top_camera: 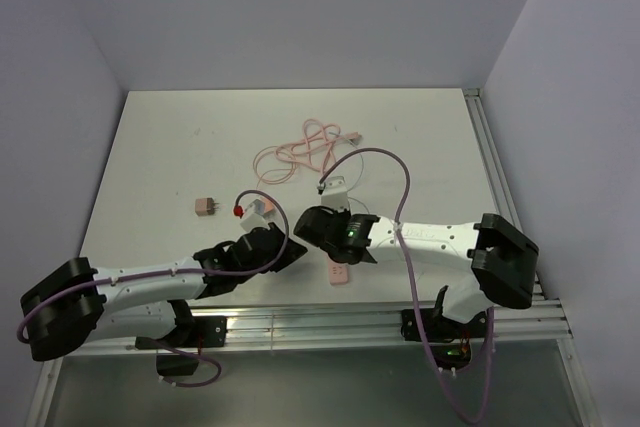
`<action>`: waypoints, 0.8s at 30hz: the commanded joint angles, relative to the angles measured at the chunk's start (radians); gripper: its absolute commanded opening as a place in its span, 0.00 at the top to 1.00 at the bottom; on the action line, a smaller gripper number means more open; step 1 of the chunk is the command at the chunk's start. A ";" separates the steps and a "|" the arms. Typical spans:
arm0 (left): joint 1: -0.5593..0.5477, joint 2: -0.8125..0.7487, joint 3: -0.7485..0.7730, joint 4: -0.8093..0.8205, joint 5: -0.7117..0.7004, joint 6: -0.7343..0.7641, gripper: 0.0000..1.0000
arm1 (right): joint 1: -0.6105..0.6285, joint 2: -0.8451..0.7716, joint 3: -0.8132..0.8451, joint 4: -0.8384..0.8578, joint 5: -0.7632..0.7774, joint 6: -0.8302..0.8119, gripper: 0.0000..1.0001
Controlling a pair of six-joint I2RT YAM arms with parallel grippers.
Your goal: Insert the plug
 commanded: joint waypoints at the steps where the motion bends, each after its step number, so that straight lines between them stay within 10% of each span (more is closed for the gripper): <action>1: -0.002 0.012 -0.007 0.060 0.006 -0.008 0.82 | 0.012 0.028 0.053 -0.027 0.073 0.044 1.00; 24: -0.002 0.022 -0.050 0.053 -0.022 -0.048 0.78 | 0.024 0.242 0.070 -0.101 -0.070 0.072 1.00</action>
